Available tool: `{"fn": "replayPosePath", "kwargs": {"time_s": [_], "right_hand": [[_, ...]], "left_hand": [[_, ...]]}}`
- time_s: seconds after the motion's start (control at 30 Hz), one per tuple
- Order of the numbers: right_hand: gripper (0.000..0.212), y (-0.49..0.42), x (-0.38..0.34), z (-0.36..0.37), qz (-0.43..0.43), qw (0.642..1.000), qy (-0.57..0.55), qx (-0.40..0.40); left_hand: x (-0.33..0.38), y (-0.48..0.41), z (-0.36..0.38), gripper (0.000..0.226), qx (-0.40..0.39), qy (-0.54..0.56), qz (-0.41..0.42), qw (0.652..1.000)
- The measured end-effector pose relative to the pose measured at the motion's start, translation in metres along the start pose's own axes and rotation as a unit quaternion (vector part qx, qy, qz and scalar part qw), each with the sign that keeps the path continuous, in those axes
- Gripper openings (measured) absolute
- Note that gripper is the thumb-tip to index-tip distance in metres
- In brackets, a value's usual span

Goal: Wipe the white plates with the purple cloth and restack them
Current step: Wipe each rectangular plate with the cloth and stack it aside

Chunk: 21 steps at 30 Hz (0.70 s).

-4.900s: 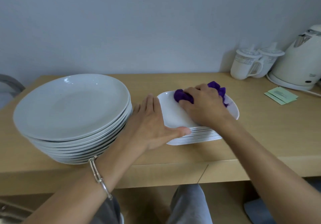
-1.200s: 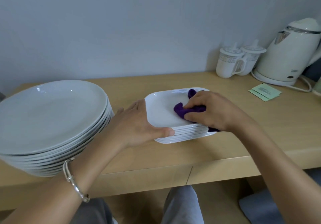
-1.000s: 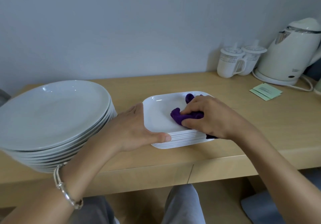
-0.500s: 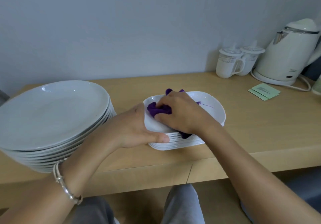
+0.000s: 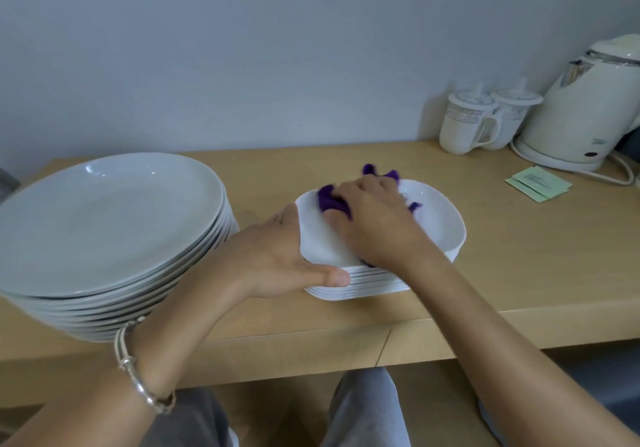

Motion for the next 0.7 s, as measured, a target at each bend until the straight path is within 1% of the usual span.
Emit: {"fn": "replayPosePath", "kwargs": {"time_s": [0.07, 0.17, 0.23, 0.27, 0.3, 0.33, 0.4, 0.47, 0.53, 0.57, 0.63, 0.7], "right_hand": [[0.029, 0.005, -0.019, 0.009, -0.082, 0.996, -0.038, -0.023], [0.017, 0.017, -0.014, -0.007, -0.152, 0.975, -0.13, -0.097], [0.016, 0.027, -0.004, -0.027, -0.158, 0.96, -0.16, -0.166], [0.018, 0.031, 0.005, -0.038, -0.139, 0.959, -0.163, -0.186], [0.021, 0.034, 0.016, -0.049, -0.114, 0.963, -0.157, -0.185], [0.023, 0.034, 0.027, -0.06, -0.09, 0.972, -0.143, -0.166], [0.023, 0.033, 0.046, -0.072, -0.058, 0.987, -0.107, -0.108], [0.022, 0.031, 0.052, -0.07, -0.053, 0.994, -0.064, -0.068], [0.019, 0.029, 0.051, -0.062, -0.066, 0.997, -0.039, -0.031], [0.018, 0.029, 0.048, -0.061, -0.071, 0.996, -0.045, -0.009], [0.016, 0.029, 0.045, -0.065, -0.046, 0.992, -0.109, 0.037], [0.016, 0.03, 0.047, -0.071, -0.01, 0.979, -0.184, 0.087]], "left_hand": [[-0.001, -0.002, 0.001, 0.113, 0.016, -0.002, -0.015, 1.0], [-0.007, -0.004, 0.004, 0.119, 0.006, -0.081, -0.069, 0.994], [-0.01, -0.005, 0.003, 0.131, -0.001, -0.071, -0.061, 0.996], [-0.011, -0.006, 0.003, 0.134, 0.001, -0.075, -0.054, 0.996], [-0.011, -0.005, 0.002, 0.135, -0.002, -0.083, -0.057, 0.995], [-0.009, -0.003, 0.001, 0.132, -0.008, -0.091, -0.066, 0.994], [-0.001, 0.004, -0.003, 0.119, -0.017, -0.112, -0.078, 0.99], [0.008, 0.011, -0.007, 0.103, -0.001, -0.139, -0.07, 0.988], [0.011, 0.015, -0.007, 0.094, 0.02, -0.168, -0.043, 0.985], [0.012, 0.017, -0.004, 0.09, 0.026, -0.186, -0.022, 0.982], [0.016, 0.023, 0.002, 0.082, 0.028, -0.223, 0.025, 0.974], [0.017, 0.027, 0.001, 0.09, 0.045, -0.25, 0.05, 0.966]]}}
Point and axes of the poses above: each hand's wrist, its own y-axis away from the middle knuckle, its own z-axis out of the palm, x = y × z, the point moved 4 cm from there along -y, towards the middle knuckle, and after that the axes turned 13 degrees about -y, right-handed, at the moved point
